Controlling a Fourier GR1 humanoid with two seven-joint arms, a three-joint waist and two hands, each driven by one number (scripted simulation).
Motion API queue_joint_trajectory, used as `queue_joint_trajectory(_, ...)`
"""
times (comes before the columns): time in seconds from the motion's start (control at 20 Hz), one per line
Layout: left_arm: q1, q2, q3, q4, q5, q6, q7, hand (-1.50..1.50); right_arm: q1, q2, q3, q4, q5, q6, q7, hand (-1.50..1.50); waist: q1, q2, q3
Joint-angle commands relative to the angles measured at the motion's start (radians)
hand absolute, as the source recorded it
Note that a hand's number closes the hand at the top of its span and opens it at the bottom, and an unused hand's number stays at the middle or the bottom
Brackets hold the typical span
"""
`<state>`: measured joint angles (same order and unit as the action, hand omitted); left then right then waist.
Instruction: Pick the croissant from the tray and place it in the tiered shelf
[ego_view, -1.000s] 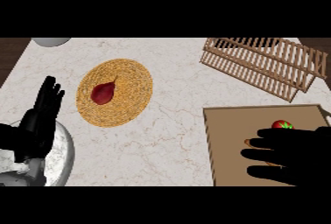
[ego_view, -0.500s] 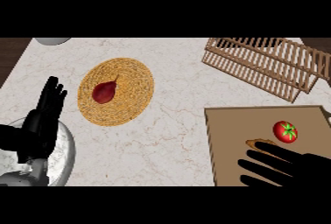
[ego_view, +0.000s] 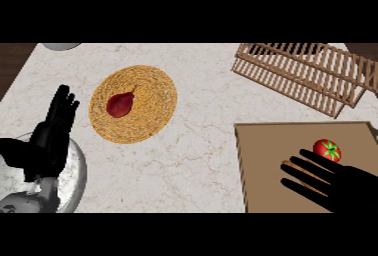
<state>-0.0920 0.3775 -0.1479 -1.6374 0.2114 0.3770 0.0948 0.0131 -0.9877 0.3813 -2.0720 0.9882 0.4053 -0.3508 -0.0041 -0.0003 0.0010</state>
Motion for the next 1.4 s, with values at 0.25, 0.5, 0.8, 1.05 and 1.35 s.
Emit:
queue_joint_trajectory(0.25, 0.003, -0.032, 0.044, -0.024, -0.024, -0.041, 0.017, 0.0, 0.023, 0.089, -0.023, 0.236, 0.149, -0.164, -0.176, -1.5, 0.005, 0.0, -0.001)
queue_joint_trajectory(0.5, -0.021, -0.029, 0.064, -0.059, -0.047, -0.063, 0.092, 0.0, -0.099, 0.183, -0.034, 0.338, 0.189, -0.084, -0.198, -1.5, 0.01, 0.001, -0.001)
queue_joint_trajectory(0.8, -0.022, -0.074, 0.078, 0.003, -0.095, -0.08, 0.047, 0.0, 0.011, 0.228, -0.066, 0.395, 0.241, -0.231, -0.287, -1.5, 0.001, 0.001, -0.001)
queue_joint_trajectory(1.05, 0.023, -0.107, 0.113, -0.013, -0.087, -0.119, 0.017, 0.0, -0.068, 0.309, -0.07, 0.483, 0.309, -0.215, -0.333, -1.5, 0.006, 0.0, -0.001)
queue_joint_trajectory(1.35, 0.002, -0.112, 0.119, -0.046, -0.111, -0.139, 0.096, 0.0, -0.045, 0.404, -0.04, 0.556, 0.412, -0.258, -0.296, -1.5, 0.006, 0.001, -0.001)
